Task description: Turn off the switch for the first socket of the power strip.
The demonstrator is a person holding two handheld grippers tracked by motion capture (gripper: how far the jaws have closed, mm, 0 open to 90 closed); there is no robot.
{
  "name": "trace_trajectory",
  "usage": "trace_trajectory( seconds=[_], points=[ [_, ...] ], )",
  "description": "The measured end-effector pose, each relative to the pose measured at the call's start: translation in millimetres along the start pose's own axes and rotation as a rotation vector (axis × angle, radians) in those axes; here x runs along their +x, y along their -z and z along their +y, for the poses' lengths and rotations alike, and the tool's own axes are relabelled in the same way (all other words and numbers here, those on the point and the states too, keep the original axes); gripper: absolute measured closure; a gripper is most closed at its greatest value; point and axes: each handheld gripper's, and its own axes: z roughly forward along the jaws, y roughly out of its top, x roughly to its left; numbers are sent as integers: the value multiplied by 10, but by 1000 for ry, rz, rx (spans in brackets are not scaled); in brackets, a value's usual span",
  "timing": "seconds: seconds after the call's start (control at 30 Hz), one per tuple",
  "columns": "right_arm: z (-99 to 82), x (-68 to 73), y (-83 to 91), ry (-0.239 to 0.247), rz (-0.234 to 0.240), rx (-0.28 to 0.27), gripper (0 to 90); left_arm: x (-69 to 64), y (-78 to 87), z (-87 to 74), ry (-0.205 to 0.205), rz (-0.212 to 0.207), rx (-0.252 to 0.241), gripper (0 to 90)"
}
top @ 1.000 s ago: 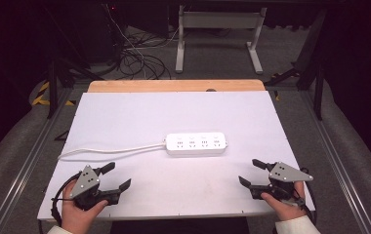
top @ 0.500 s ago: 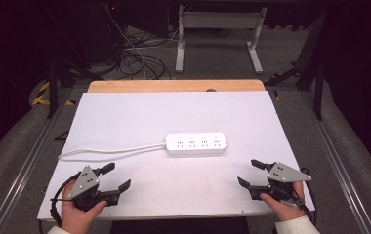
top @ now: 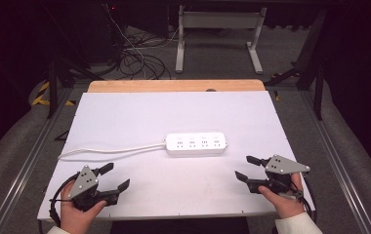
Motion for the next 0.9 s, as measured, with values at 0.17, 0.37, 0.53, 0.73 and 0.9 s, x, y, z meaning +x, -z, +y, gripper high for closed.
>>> trace_trajectory(
  seconds=[0.17,0.37,0.53,0.73,0.9],
  points=[
    [107,-8,-43,7,12,-6,324,10,4,1,-8,0,-1,216],
    [257,12,-134,27,32,-16,322,11,12,0,-5,3,2,216],
    [381,45,-245,43,56,-14,318,10,15,0,-7,1,-1,216],
    [491,81,-354,62,75,-6,317,12,18,0,-12,6,-1,215],
    [550,102,-420,73,87,-2,316,11,18,-2,-8,1,0,215]
  ],
)
